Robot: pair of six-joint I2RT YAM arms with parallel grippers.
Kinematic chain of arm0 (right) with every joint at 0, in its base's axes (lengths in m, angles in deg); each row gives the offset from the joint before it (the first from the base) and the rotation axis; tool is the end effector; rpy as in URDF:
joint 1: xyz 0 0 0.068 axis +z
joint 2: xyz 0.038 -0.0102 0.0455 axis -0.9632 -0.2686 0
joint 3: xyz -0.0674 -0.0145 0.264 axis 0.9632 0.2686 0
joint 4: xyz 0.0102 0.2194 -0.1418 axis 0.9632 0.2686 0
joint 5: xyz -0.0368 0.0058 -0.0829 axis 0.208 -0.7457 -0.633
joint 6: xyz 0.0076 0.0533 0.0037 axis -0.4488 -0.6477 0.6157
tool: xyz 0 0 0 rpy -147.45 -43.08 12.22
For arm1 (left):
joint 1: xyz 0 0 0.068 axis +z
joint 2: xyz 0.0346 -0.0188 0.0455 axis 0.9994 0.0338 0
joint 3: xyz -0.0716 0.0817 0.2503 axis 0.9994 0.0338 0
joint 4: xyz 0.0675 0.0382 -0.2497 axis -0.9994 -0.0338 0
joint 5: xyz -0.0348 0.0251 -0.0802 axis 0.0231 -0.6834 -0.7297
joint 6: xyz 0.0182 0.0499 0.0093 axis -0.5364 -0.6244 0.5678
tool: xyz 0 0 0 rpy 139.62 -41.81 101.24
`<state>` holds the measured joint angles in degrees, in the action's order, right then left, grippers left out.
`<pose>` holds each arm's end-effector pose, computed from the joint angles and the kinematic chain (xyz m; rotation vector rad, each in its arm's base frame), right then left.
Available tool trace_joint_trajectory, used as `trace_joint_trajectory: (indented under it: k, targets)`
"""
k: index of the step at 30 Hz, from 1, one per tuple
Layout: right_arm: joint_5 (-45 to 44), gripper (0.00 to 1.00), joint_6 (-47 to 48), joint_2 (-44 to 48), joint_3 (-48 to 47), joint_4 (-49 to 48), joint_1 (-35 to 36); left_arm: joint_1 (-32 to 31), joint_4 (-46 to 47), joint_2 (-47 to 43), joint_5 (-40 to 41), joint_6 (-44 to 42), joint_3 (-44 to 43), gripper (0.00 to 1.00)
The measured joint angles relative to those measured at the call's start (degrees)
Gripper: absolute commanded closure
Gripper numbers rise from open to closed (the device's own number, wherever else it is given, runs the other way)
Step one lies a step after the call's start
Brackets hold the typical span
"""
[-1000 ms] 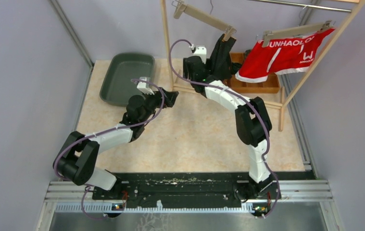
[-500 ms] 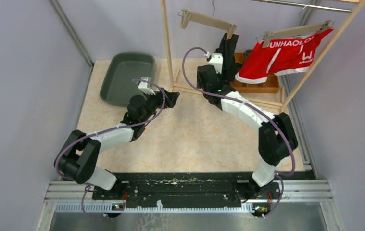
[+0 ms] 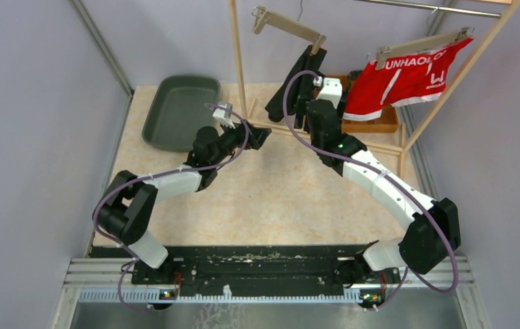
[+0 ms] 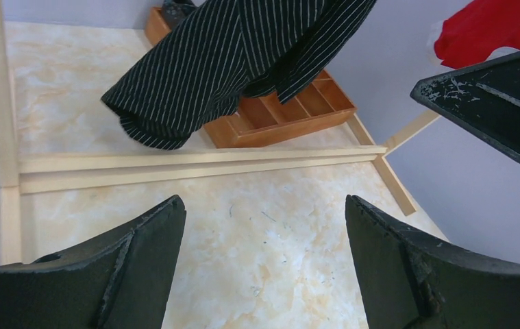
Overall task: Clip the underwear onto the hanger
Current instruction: Adjust the underwear on the hanger.
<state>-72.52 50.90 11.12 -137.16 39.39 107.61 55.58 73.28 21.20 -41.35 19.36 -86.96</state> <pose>0.2738 0.1545 0.3468 0.1176 1.8555 -0.0034 0.2964 -0.1942 0.2463 0.1759 1.5989 -0.9267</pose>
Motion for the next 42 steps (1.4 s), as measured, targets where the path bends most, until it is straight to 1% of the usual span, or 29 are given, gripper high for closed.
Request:
trace_joint_trajectory:
  k: [6, 13, 29, 38, 42]
  targets:
    - [2.0, 0.23, 0.1, 0.2, 0.0, -0.3, 0.0, 0.0, 1.6, 2.8, -3.1, 0.0, -2.0, 0.1]
    - [2.8, 0.23, -1.2, 0.2, 0.2, -1.4, -0.6, 0.0, 3.0, 4.0, -4.7, 0.0, -2.6, 0.1]
    - [3.9, 0.23, -2.4, -0.2, 1.2, -5.7, -1.1, 0.0, 3.7, 4.1, -4.9, -0.1, -2.6, 0.1]
    - [6.9, 0.23, -1.9, 0.6, 3.5, -9.6, -1.2, 0.0, 4.0, 4.1, -4.9, -0.1, -2.6, 0.1]
    - [7.7, 0.23, -2.1, 1.1, 4.1, -9.7, -1.9, 0.0, 3.9, 4.1, -4.9, -0.4, -2.6, 0.1]
